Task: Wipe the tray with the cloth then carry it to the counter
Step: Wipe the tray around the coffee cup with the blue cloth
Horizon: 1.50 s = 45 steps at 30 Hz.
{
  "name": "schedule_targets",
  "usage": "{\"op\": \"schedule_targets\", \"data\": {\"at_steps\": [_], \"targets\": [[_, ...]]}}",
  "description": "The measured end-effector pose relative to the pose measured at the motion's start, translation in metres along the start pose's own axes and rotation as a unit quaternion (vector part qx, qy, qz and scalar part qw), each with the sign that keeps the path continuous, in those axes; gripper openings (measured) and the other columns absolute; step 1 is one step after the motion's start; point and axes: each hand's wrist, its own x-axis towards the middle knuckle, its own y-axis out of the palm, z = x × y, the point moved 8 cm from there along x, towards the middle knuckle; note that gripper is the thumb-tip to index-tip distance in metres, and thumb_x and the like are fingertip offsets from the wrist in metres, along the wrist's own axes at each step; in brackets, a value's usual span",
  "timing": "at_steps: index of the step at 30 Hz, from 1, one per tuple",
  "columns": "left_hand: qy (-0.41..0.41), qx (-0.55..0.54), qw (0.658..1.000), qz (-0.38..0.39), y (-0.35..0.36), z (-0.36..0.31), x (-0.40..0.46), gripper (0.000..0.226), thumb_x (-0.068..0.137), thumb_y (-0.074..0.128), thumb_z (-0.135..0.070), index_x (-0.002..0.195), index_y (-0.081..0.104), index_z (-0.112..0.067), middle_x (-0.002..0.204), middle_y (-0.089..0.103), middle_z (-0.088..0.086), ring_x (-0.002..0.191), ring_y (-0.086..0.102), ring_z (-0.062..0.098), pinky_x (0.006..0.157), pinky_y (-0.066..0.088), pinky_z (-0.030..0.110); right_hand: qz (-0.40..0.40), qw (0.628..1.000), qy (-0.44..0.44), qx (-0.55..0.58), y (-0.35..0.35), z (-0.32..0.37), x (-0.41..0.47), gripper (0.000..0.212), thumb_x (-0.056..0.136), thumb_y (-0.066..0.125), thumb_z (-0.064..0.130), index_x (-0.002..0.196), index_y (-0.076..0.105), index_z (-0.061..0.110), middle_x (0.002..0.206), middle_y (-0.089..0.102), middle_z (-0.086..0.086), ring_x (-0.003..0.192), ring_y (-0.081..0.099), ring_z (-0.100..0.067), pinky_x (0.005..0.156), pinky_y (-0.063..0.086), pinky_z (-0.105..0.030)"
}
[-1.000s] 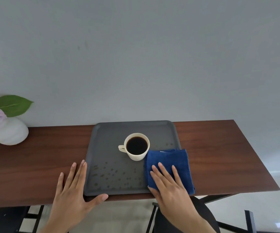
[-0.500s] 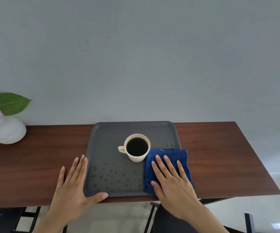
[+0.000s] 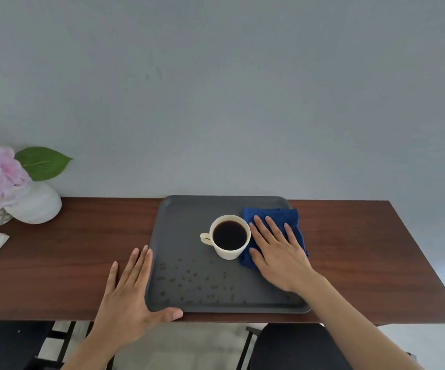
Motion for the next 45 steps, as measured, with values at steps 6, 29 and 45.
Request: {"op": "schedule_targets", "data": {"at_steps": [6, 29, 45], "targets": [[0.002, 0.006, 1.0, 0.006, 0.0, -0.002, -0.001, 0.152, 0.055, 0.042, -0.11, 0.161, -0.017, -0.02, 0.172, -0.015, -0.006, 0.157, -0.02, 0.009, 0.129, -0.007, 0.051, 0.018, 1.0, -0.004, 0.002, -0.008, -0.014, 0.037, 0.066, 0.106, 0.012, 0.055, 0.165, -0.003, 0.03, 0.171, -0.015, 0.012, 0.155, -0.021, -0.013, 0.126, -0.009, -0.051], [-0.017, 0.01, 1.0, -0.002, 0.002, -0.001, -0.002, 0.149, 0.056, 0.039, -0.111, 0.162, -0.015, -0.021, 0.173, -0.011, -0.006, 0.158, -0.014, 0.011, 0.13, -0.003, 0.053, 0.034, 0.999, -0.016, 0.015, 0.003, 0.027, -0.105, 0.059, 0.106, 0.018, 0.057, 0.162, 0.01, 0.04, 0.169, -0.003, 0.018, 0.157, -0.006, -0.009, 0.122, -0.003, -0.043], [-0.02, 0.002, 1.0, 0.004, 0.001, -0.001, -0.002, 0.149, 0.056, 0.038, -0.111, 0.161, -0.02, -0.023, 0.172, -0.016, -0.008, 0.157, -0.019, 0.009, 0.13, -0.006, 0.051, -0.017, 1.0, 0.015, -0.015, 0.02, 0.041, -0.132, 0.054, 0.104, 0.036, 0.055, 0.148, 0.054, 0.029, 0.159, 0.045, 0.012, 0.146, 0.043, -0.016, 0.111, 0.025, -0.047]]}}
